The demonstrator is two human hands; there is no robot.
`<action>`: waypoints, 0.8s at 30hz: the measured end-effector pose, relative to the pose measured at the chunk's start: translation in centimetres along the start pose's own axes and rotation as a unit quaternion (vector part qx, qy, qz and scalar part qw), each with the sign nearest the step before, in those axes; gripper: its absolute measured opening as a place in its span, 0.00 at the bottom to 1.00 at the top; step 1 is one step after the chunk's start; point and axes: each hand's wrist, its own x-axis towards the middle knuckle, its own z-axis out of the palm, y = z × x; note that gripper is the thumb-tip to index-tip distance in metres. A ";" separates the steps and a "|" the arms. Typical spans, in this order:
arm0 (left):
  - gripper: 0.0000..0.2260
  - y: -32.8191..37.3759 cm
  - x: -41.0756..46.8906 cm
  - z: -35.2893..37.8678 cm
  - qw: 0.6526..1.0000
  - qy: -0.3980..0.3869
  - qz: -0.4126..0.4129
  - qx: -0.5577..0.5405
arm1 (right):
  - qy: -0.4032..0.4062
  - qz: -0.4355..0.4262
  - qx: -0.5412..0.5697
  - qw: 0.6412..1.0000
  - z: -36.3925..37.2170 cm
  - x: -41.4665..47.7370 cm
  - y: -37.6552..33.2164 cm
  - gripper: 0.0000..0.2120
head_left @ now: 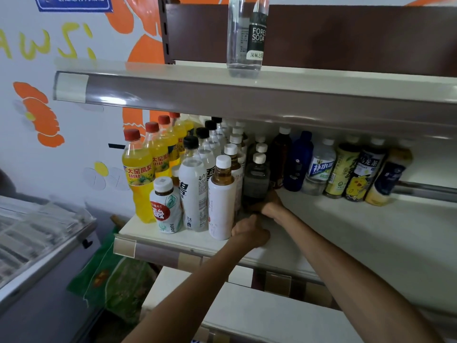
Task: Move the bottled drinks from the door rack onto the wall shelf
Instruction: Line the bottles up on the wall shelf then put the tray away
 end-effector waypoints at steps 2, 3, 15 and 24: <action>0.18 -0.2 0.3 0.4 1.000 0.012 0.008 0.006 | 0.000 0.004 0.001 1.000 0.1 0.0 -0.2 0.38; 0.17 -0.2 0.3 0.6 1.000 0.019 0.013 0.012 | -0.001 0.006 0.007 1.000 0.1 0.0 -0.2 0.36; 0.16 -0.6 -0.3 0.9 0.996 0.056 0.057 0.028 | -0.014 -0.005 0.028 1.000 -0.1 -0.8 -0.3 0.34; 0.17 -0.5 -1.2 1.3 0.996 0.064 0.052 0.020 | 0.015 0.048 -0.017 0.999 0.9 -1.5 -0.8 0.35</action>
